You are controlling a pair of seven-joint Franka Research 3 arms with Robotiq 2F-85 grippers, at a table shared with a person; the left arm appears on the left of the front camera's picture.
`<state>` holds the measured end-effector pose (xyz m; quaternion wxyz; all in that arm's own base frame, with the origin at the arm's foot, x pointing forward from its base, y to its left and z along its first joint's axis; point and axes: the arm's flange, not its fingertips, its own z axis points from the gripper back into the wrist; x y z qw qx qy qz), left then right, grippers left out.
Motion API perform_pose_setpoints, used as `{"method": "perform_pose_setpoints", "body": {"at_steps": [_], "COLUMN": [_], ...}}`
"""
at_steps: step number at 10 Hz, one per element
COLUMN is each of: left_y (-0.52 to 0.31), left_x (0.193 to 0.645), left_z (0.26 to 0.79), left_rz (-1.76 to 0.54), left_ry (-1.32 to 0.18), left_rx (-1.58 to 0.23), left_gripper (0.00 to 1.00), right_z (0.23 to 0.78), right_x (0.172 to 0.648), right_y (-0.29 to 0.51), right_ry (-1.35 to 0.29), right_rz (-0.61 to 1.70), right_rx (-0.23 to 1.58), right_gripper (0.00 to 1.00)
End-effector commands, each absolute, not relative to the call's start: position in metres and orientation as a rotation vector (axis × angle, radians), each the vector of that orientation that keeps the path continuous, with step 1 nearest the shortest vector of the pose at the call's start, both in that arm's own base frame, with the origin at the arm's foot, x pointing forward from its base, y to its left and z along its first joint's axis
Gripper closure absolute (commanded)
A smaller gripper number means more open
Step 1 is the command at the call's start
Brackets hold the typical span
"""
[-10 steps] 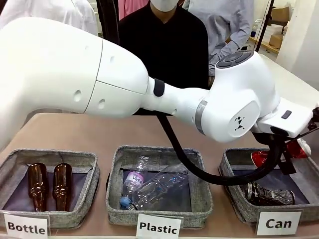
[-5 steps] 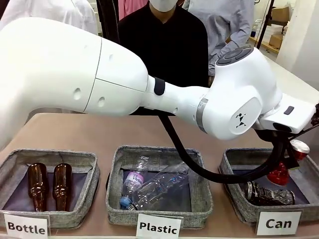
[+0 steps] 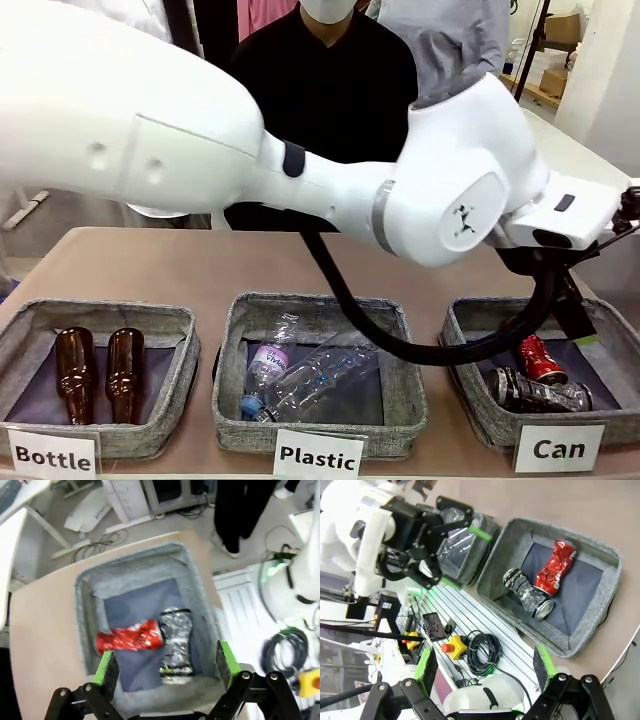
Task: Sort the can waste into the basket.
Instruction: Pick up the can waste from the table and place it in the right Fabric basket.
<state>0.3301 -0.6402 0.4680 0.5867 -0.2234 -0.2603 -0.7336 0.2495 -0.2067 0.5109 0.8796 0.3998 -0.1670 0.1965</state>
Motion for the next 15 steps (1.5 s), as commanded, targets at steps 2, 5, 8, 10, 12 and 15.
{"method": "perform_pose_setpoints", "body": {"at_steps": [2, 5, 8, 10, 12, 15], "left_y": [-0.519, -0.393, -0.264, -0.206, -0.161, -0.071], "left_x": [0.285, 0.261, 0.269, 0.286, 0.304, 0.326], "left_z": [0.503, 0.516, 0.535, 0.538, 0.537, 0.522], "left_rz": [-1.665, -1.505, -1.181, -1.115, -1.003, -0.622], "left_ry": [-0.385, -0.501, -0.663, -0.568, -0.259, -0.148], "left_rx": [-0.681, -0.796, -0.825, -0.871, -1.003, -1.308], "left_gripper": [0.00, 0.00, 0.00, 0.00, 0.00, 0.00], "right_z": [0.506, 0.487, 0.465, 0.461, 0.465, 0.460], "right_x": [0.273, 0.310, 0.317, 0.322, 0.322, 0.326], "right_y": [-0.163, -0.081, -0.019, -0.011, -0.009, -0.003], "right_ry": [-0.361, -0.327, -0.264, -0.264, -0.289, -0.315], "right_rz": [0.440, 0.542, 0.575, 0.553, 0.525, 0.475], "right_rx": [0.812, 0.916, 1.033, 1.029, 1.058, 1.079], "right_gripper": [0.00, 0.00, 0.00, 0.00, 0.00, 0.00]}}
